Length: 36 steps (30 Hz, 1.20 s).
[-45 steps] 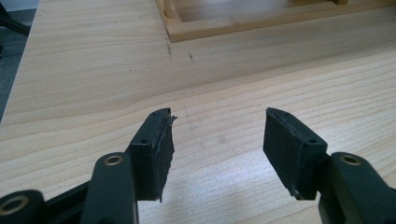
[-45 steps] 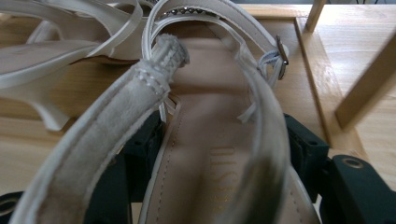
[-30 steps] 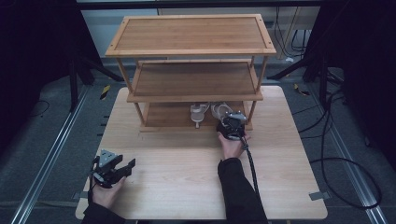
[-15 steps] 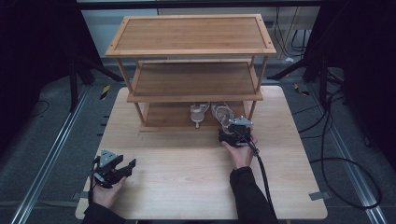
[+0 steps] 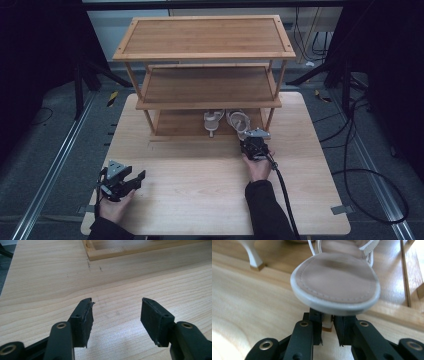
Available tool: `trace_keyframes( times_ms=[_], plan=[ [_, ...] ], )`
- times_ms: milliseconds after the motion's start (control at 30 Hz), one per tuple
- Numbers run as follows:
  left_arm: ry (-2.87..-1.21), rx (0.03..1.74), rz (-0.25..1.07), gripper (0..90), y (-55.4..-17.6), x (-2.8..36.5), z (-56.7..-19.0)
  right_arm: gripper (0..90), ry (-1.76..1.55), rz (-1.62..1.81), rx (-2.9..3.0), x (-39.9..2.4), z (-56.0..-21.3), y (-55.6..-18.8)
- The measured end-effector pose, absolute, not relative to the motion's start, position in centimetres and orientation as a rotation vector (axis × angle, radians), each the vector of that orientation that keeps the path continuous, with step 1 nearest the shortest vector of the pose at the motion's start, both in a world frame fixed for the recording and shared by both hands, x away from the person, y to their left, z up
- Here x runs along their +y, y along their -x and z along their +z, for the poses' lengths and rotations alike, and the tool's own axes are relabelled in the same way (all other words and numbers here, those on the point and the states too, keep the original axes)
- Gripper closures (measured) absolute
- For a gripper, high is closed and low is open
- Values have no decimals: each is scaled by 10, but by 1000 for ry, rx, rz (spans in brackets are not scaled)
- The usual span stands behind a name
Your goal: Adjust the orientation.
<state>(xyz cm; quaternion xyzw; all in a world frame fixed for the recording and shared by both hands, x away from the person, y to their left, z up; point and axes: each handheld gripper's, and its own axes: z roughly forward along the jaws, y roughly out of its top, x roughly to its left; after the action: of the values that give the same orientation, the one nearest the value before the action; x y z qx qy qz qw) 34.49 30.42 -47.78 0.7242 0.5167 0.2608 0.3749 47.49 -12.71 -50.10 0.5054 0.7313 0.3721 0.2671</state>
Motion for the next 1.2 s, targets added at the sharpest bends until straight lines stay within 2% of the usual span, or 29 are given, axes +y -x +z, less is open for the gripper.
trace_keyframes(
  times_ms=[500,900,1067,1200],
  plan=[
    [-1851,1322,662,422,-345,305,-478,768,-1370,1079,1961,-90,-498,-511],
    [-1854,1324,664,422,-345,305,-479,752,-1354,1093,1975,-71,-503,-517],
    [-1853,1326,664,420,-345,305,-479,500,-1300,1073,1952,-73,-499,-510],
    [-1854,1323,664,414,-345,305,-478,340,-1271,1083,1977,-86,-492,-493]
  ],
)
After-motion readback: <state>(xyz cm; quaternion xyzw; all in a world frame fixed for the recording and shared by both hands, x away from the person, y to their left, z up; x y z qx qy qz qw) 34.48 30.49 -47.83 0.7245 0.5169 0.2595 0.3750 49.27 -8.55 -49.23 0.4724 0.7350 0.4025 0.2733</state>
